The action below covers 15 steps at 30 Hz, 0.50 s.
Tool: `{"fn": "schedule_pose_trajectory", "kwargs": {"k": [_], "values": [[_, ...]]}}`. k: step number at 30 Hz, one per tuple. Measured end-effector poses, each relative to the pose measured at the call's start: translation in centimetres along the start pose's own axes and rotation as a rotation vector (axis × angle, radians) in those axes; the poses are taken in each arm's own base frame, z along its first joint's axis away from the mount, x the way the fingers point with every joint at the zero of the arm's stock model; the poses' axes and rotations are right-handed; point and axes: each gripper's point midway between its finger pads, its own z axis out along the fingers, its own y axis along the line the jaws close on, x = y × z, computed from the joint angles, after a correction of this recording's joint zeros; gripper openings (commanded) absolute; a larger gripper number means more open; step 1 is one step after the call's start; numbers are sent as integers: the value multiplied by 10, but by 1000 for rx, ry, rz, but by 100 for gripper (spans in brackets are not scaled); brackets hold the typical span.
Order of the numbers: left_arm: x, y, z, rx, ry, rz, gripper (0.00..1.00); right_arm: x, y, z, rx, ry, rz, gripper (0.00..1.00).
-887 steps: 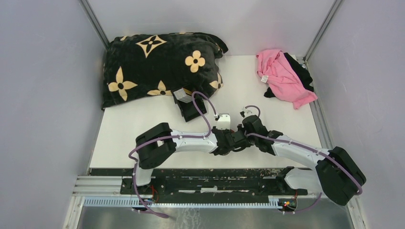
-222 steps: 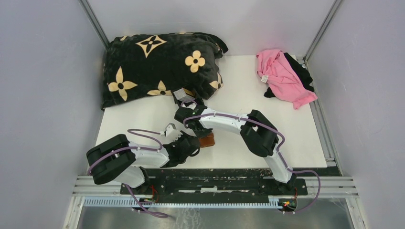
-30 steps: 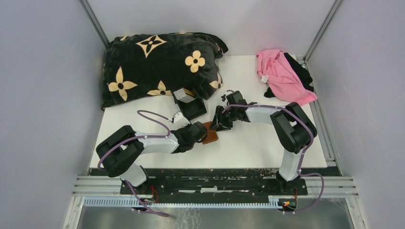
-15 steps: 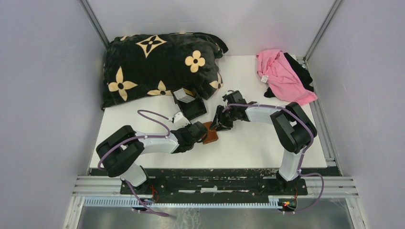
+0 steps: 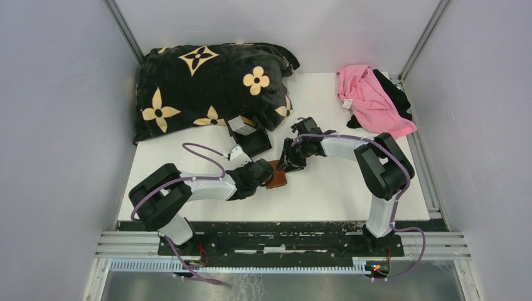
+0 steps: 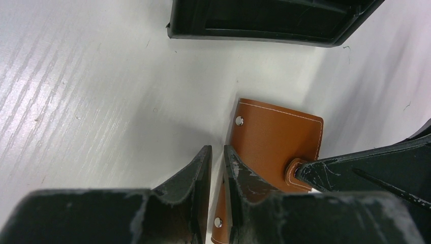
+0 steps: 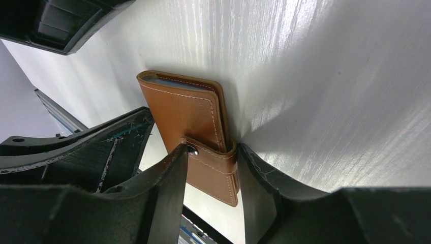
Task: Put the credit cards into the card holder
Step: Close the card holder at the center of the board.
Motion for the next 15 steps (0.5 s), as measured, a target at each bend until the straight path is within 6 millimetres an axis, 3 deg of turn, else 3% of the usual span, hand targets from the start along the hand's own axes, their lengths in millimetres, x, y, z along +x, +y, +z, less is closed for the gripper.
{"fn": "schedule_pose_trajectory", "kwargs": {"k": [15], "values": [[0, -3, 1, 1, -1, 1, 24, 1, -3, -3, 7, -1, -17, 48]]}}
